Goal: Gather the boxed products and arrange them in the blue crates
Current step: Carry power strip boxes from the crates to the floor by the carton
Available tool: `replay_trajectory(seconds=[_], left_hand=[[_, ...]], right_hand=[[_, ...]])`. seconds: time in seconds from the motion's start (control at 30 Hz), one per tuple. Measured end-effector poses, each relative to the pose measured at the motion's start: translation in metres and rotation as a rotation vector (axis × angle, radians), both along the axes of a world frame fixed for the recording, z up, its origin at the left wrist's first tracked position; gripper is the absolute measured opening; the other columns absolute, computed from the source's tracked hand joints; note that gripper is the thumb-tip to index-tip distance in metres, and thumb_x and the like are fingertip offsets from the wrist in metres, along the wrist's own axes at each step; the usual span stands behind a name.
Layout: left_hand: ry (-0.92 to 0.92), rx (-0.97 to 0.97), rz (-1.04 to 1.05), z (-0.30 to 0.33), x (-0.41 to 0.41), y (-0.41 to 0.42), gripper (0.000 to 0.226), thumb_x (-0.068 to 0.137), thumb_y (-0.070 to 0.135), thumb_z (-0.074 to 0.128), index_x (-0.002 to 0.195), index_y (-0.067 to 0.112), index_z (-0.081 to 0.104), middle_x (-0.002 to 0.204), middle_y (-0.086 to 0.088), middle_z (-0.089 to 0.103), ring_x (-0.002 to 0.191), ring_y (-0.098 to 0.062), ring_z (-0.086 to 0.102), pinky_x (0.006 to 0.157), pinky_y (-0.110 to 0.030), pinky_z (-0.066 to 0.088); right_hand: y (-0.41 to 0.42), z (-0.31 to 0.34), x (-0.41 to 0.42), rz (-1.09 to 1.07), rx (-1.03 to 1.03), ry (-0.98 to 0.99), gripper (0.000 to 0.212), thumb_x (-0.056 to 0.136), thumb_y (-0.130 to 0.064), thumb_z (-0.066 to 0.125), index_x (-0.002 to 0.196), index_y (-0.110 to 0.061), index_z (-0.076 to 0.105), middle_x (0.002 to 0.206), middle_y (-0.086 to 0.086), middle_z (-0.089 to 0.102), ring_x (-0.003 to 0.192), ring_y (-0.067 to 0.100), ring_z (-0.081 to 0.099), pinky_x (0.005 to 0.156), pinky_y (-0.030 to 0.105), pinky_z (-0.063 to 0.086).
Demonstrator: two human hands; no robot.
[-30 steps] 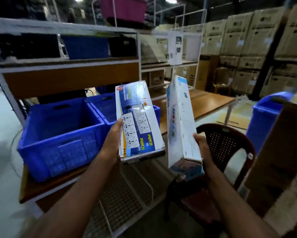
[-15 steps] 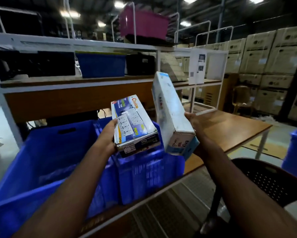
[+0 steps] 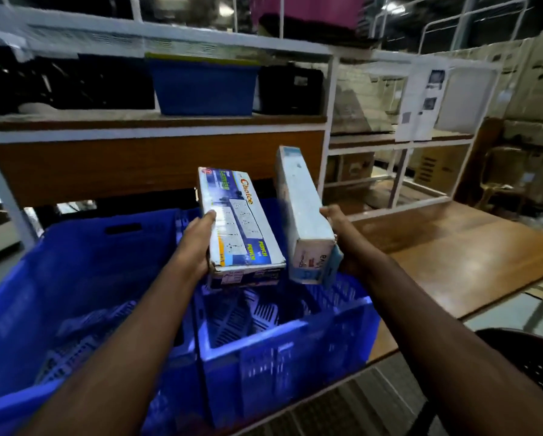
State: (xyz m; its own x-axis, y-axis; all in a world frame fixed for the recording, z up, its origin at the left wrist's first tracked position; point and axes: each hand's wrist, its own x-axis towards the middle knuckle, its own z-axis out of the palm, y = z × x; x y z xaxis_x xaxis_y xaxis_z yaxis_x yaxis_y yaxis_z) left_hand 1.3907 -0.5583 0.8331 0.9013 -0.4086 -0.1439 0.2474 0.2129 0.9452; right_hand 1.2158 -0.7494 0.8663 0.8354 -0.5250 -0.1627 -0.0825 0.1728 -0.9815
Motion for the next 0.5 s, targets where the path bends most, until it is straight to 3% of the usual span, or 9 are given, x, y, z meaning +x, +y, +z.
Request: replay_trajectory(seconds=[0.23, 0.37, 0.5], left_hand=[[0.023, 0.069, 0.029, -0.018, 0.009, -0.001, 0.040, 0.097, 0.038, 0.051, 0.125, 0.009, 0.057, 0.111, -0.021, 0.070, 0.096, -0.037, 0.070, 0.067, -0.048, 0.059], [-0.014, 0.047, 0.052, -0.021, 0.010, 0.001, 0.038, 0.098, 0.035, 0.051, 0.124, 0.008, 0.059, 0.112, -0.022, 0.069, 0.097, -0.037, 0.069, 0.076, -0.050, 0.059], [-0.022, 0.069, 0.063, -0.024, 0.011, 0.001, 0.040, 0.097, 0.035, 0.050, 0.124, 0.007, 0.060, 0.110, -0.020, 0.070, 0.096, -0.036, 0.070, 0.082, -0.052, 0.057]], right_hand=[[-0.015, -0.037, 0.025, 0.172, 0.049, 0.086, 0.033, 0.097, -0.040, 0.037, 0.094, -0.016, 0.059, 0.066, 0.002, 0.068, 0.050, 0.015, 0.064, 0.047, 0.018, 0.044], [-0.020, -0.040, 0.034, 0.119, 0.023, 0.094, 0.023, 0.098, -0.031, 0.039, 0.089, -0.013, 0.049, 0.066, 0.006, 0.057, 0.041, 0.012, 0.059, 0.043, 0.018, 0.041], [-0.025, -0.041, 0.040, 0.030, 0.020, 0.187, 0.013, 0.089, -0.018, 0.044, 0.079, -0.009, 0.045, 0.061, 0.009, 0.052, 0.048, 0.022, 0.052, 0.052, 0.027, 0.036]])
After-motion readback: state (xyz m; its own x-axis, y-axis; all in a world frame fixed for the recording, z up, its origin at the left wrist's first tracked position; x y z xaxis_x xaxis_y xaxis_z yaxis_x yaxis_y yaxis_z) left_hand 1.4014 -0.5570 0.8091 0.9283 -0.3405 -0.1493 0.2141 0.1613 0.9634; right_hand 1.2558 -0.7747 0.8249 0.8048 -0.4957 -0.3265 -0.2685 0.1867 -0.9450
